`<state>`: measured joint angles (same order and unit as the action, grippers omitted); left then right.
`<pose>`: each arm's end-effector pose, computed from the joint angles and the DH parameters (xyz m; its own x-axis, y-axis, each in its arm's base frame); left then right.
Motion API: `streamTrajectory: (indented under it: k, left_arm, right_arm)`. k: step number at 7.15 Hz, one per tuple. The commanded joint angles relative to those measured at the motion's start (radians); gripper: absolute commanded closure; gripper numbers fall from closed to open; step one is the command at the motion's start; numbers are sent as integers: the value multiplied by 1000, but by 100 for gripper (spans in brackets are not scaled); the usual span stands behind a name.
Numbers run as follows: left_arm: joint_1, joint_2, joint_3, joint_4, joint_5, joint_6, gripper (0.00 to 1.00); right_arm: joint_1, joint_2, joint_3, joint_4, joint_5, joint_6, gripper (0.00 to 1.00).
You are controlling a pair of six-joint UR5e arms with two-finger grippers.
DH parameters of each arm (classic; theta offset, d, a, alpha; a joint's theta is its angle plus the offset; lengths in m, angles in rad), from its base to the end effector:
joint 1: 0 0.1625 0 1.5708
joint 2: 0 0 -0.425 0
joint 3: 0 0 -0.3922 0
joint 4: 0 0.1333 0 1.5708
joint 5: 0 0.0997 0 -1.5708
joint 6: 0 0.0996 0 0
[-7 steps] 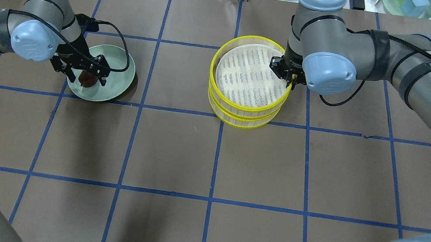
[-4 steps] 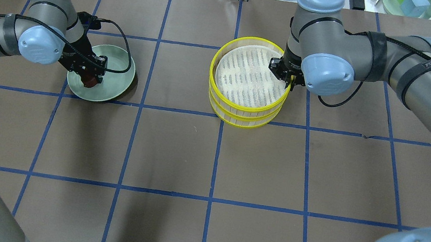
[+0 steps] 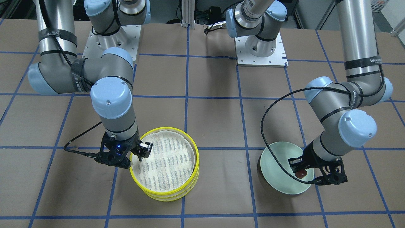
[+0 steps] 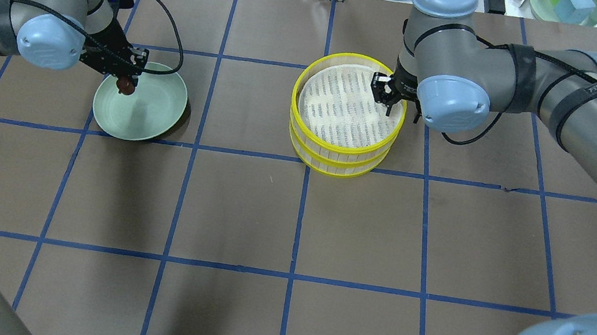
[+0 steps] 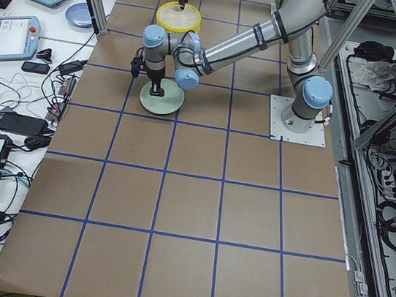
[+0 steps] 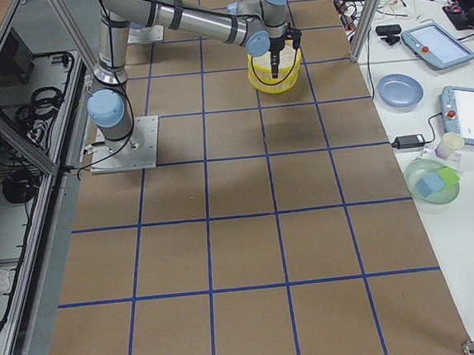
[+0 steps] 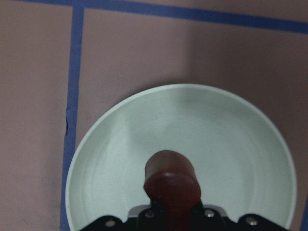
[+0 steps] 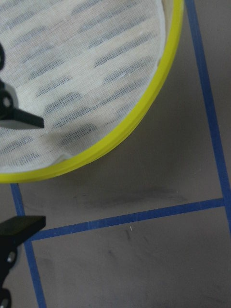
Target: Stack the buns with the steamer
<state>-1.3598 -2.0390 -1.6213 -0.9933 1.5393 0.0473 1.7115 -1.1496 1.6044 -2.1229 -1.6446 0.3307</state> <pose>0.0002 -0.6522 0.2538 -0.9865 -0.1611 0.0286 -0.1626 0.9849 -0.0602 0.2138 -0.6110 0.2889 -0.9802 0.1944 0.0379 0.1889 0.9751 -0.1157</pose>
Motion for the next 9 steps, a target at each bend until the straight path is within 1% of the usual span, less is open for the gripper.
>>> streamTrajectory:
  k: [1,2,3,4,5,6,7,8,9]
  left_arm:
    - [-138,67,27,7,-21,-309,100]
    - [-213,86,56,10,-50,-425,100]
    - [-278,82,78,12,-74,-498,100]
    - [-319,76,81,37,-167,-649,100]
    - [-352,56,77,117,-217,-729,100]
    - [-389,40,72,127,-326,-838,100]
    - [-410,28,70,154,-343,-889,100]
    - [-435,11,67,156,-343,-891,91]
    - [-442,-3,67,157,-349,-888,31]
  right_arm:
    - [-15,-66,-32,12,9,-37,0]
    - [-27,-126,-34,109,6,-105,0]
    - [-36,-241,-35,241,8,-190,0]
    - [-38,-362,-34,336,11,-231,0]
    - [-32,-462,-31,432,58,-346,0]
    - [-36,-504,-34,429,90,-382,0]
    - [-33,-504,-32,432,69,-380,0]
    - [-35,-501,-29,425,48,-383,0]
    - [-38,-499,-30,416,45,-381,0]
